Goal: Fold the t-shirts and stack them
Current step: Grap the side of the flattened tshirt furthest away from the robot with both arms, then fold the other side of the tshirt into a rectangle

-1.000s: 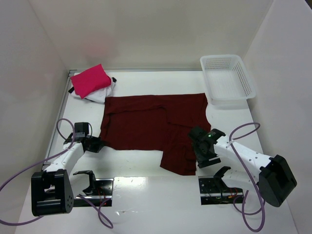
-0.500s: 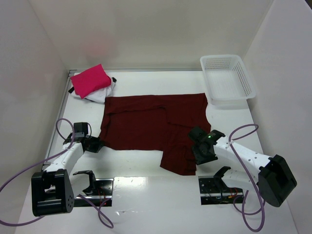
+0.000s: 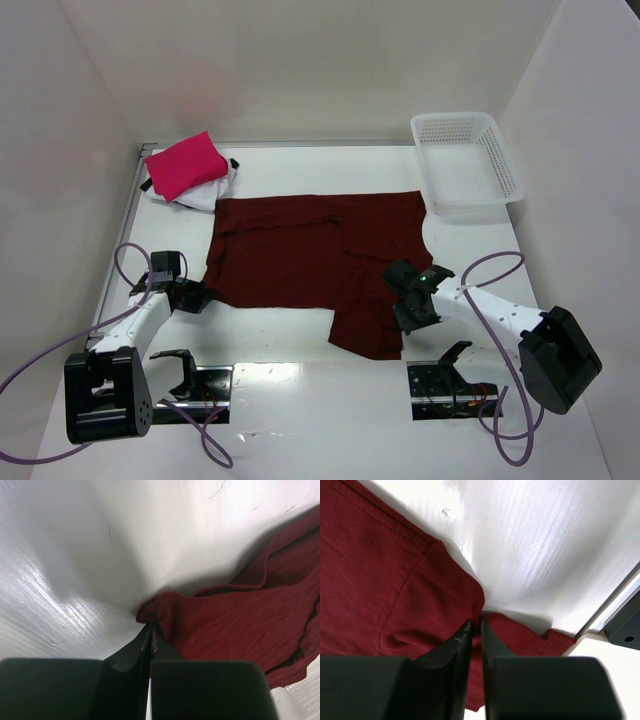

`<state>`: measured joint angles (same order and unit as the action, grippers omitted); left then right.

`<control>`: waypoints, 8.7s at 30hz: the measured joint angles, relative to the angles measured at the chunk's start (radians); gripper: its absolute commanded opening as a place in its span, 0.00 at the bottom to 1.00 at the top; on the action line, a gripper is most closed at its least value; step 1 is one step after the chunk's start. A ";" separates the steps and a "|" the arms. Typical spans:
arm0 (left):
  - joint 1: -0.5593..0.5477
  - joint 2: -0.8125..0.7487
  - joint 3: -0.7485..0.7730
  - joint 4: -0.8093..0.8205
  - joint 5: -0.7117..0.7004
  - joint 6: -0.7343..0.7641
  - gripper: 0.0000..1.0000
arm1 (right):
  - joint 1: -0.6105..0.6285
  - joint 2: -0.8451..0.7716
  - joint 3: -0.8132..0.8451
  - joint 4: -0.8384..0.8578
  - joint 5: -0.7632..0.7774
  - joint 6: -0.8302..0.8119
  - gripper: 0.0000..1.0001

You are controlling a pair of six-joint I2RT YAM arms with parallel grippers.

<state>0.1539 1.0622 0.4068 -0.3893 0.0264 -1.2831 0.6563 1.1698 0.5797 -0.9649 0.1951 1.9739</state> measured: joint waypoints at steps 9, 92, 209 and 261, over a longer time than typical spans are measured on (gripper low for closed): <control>0.001 0.000 0.013 -0.001 0.015 0.071 0.00 | 0.000 -0.113 0.000 0.000 0.028 0.000 0.00; -0.033 0.632 0.753 0.164 -0.050 0.496 0.75 | -0.510 0.469 0.358 0.908 0.145 -0.751 0.77; -0.681 1.014 0.987 0.585 0.348 0.179 0.00 | -0.510 0.300 0.110 1.009 -0.151 -0.886 0.62; -0.604 1.019 1.010 0.645 0.429 0.131 0.00 | -0.440 0.412 0.117 1.076 -0.015 -0.632 0.00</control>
<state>-0.4504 2.0808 1.4170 0.2554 0.4555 -1.1523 0.2165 1.5821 0.6966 0.1112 0.1805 1.3414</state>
